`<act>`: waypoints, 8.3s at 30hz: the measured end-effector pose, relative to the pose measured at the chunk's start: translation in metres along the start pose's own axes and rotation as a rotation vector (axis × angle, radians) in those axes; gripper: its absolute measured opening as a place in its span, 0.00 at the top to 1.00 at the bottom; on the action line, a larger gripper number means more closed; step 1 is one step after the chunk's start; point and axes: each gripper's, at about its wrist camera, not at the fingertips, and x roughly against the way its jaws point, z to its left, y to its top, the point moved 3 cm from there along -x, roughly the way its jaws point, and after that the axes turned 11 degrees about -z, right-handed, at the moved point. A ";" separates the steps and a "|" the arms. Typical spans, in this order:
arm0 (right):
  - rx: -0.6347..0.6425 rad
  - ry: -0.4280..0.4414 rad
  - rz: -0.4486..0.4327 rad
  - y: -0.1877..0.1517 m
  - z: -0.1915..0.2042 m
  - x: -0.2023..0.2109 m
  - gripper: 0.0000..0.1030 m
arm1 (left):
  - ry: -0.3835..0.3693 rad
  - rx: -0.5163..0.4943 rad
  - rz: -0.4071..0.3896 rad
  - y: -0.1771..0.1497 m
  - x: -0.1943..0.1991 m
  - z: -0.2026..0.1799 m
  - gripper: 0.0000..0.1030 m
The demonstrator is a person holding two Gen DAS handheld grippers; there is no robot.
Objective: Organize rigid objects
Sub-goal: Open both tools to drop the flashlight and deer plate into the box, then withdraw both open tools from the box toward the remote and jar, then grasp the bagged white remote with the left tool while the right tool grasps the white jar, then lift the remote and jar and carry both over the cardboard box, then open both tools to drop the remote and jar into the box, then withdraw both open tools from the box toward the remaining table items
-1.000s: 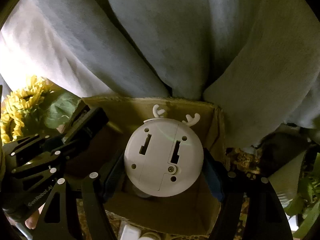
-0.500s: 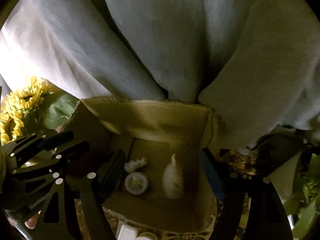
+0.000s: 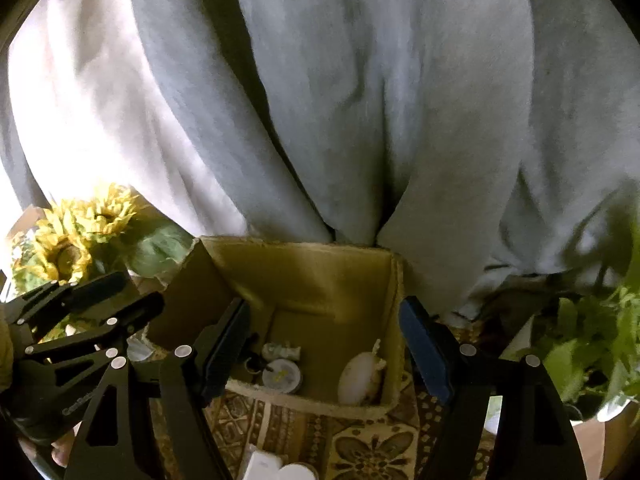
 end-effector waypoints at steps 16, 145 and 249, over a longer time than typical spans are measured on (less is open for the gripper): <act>0.044 -0.015 -0.091 -0.035 0.005 0.064 0.25 | 0.041 0.005 -0.045 -0.046 0.058 -0.013 0.47; 0.040 0.173 -0.024 -0.115 0.018 0.095 0.59 | -0.039 0.139 -0.111 -0.114 0.109 -0.034 0.64; 0.009 -0.101 -0.127 -0.055 0.057 0.176 0.13 | 0.072 0.020 -0.215 -0.062 0.186 0.012 0.00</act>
